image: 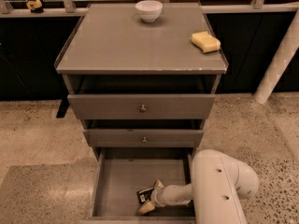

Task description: Pick rxbar chocolate from bottom drawer and place on counter

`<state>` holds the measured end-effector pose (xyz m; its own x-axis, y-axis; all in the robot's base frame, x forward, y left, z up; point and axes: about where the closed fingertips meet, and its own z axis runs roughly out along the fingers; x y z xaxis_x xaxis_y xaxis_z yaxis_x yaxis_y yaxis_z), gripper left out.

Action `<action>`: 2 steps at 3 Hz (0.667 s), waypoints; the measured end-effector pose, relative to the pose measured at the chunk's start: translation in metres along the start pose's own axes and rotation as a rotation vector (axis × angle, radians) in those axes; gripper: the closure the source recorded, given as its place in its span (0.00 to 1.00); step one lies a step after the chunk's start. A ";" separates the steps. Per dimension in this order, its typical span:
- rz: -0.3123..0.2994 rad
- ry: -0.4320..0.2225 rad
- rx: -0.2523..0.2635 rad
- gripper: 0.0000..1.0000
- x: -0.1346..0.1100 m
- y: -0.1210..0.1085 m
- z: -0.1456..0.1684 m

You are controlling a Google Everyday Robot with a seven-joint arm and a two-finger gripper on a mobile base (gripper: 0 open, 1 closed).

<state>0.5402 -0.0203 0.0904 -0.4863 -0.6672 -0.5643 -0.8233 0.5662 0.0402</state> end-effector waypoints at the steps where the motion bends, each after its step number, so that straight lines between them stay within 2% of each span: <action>1: 0.000 0.000 0.000 0.19 0.000 0.000 0.000; 2: 0.000 0.000 0.000 0.42 0.000 0.000 0.000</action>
Offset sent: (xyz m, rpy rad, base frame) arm 0.0000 0.0000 0.0000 0.0000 0.0000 0.0000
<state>0.5402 -0.0202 0.0904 -0.4863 -0.6672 -0.5643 -0.8233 0.5662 0.0402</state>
